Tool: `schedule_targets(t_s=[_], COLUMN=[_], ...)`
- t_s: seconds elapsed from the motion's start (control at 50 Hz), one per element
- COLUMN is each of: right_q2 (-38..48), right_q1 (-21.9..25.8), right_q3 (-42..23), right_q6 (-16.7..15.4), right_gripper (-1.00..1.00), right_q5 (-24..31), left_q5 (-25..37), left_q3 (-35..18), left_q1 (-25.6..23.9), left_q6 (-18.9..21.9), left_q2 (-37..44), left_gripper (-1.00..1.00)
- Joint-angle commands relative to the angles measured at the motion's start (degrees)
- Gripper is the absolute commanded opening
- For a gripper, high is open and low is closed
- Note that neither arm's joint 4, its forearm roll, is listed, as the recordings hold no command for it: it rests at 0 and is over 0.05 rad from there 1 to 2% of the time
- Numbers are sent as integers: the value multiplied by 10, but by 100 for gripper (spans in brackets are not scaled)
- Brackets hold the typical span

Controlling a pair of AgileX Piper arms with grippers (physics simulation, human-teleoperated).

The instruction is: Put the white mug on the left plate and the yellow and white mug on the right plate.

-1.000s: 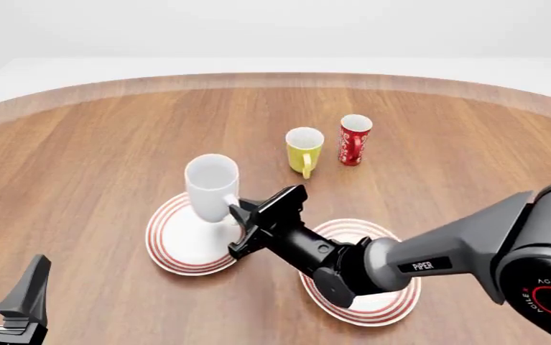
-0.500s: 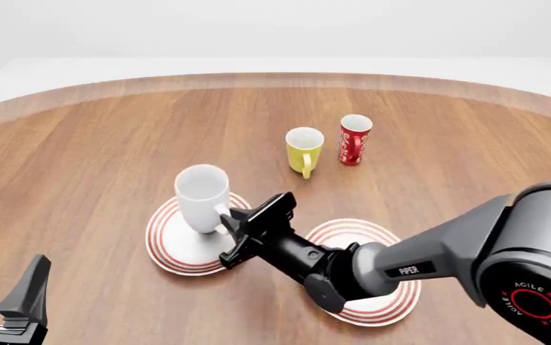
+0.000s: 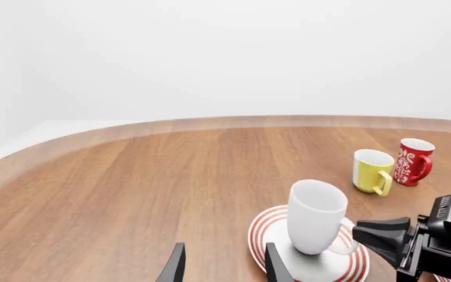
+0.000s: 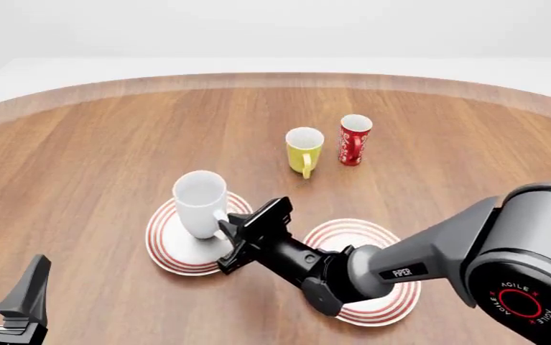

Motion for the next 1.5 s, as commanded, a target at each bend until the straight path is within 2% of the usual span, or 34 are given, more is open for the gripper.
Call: schedule_targets(t_s=[0.02, 0.04, 0.06, 0.48, 0.6, 1.02, 1.28, 1.32, 1.36, 1.5], right_q2=[2, 3, 3, 1, -13, -71, -99, -107, -115, -127], right_q1=[2, 1, 1, 6, 6, -14, -48, -59, -69, -97], right_q3=[-4, -5, -5, -2, 18, 73, 100, 106, 111, 119], right_q6=[-1, -4, -4, 4, 12, 5, -1, -15, -6, -12], right_gripper=[-100, -100, 100, 100, 100, 100, 100, 100, 100, 100], right_q5=[0, 1, 1, 6, -8, -40, -59, -64, -65, -70], left_q5=[0, 0, 0, 0, 0, 0, 0, 0, 0, 0], left_q3=[0, 0, 0, 0, 0, 0, 0, 0, 0, 0], left_q1=[0, 0, 0, 0, 0, 0, 0, 0, 0, 0], left_q6=[0, 0, 0, 0, 0, 0, 0, 0, 0, 0], left_q2=[0, 0, 0, 0, 0, 0, 0, 0, 0, 0], left_gripper=[100, 100, 100, 100, 100, 100, 100, 100, 100, 100])
